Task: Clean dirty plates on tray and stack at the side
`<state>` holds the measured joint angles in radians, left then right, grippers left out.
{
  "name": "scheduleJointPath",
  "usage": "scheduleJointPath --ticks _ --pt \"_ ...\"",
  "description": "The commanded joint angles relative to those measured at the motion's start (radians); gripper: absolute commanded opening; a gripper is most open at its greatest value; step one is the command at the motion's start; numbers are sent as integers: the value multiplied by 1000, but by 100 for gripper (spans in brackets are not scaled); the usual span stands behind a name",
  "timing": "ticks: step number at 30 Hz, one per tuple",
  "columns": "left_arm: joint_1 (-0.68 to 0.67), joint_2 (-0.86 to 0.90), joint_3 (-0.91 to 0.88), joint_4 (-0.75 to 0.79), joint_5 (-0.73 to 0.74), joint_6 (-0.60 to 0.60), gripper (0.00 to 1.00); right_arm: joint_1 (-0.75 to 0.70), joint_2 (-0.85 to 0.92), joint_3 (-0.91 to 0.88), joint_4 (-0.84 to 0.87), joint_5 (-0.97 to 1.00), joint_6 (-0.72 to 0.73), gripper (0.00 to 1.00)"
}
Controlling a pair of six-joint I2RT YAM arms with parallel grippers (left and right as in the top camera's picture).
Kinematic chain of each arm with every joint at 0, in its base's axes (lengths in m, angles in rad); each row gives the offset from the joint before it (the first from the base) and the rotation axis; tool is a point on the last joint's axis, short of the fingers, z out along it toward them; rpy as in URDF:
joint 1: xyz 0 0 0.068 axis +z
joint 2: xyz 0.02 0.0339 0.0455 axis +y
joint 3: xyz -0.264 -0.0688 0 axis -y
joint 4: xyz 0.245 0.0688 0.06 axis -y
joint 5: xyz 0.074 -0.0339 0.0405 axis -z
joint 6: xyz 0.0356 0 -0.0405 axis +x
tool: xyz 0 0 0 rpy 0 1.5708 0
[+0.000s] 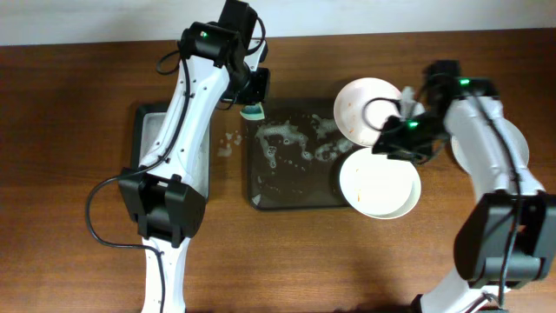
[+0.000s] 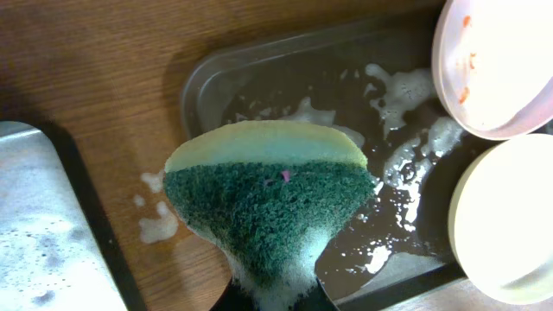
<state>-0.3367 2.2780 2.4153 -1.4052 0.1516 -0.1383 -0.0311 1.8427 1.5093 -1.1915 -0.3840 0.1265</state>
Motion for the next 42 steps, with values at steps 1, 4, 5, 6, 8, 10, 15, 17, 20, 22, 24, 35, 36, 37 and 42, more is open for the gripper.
scheduleJointPath --ticks 1,4,5,6,8,10,15,17,20,22,24,35,36,37,42 --pt "35 21 5 2 -29 2 1 142 -3 -60 60 197 137 40" --pt "64 21 5 2 -29 2 1 233 -3 -82 108 280 183 40" --pt "73 21 5 2 -29 2 1 259 -3 -86 122 295 193 40" --pt "83 21 5 2 -29 2 1 288 -3 -90 133 318 206 40" --pt "98 21 5 2 -29 2 1 329 2 -101 144 354 205 40" --pt "109 21 5 2 -29 2 1 366 20 -112 143 407 204 40" --pt "142 21 5 13 -29 2 1 426 97 -115 150 446 200 39" --pt "158 21 5 13 -28 2 1 442 117 -115 154 449 200 39" --pt "177 21 5 13 -6 1 1 456 145 -115 168 452 200 34" --pt "179 21 5 13 1 2 1 456 159 -115 176 453 201 33" --pt "178 21 5 13 1 2 1 456 165 -115 180 453 201 28" --pt "178 21 5 13 1 2 1 457 168 -114 186 486 200 4" --pt "178 21 5 13 1 2 1 459 168 -114 187 483 200 4" --pt "178 21 5 13 1 2 1 462 167 -111 187 482 200 4" --pt "178 21 5 12 1 2 1 504 168 -52 188 372 201 4"
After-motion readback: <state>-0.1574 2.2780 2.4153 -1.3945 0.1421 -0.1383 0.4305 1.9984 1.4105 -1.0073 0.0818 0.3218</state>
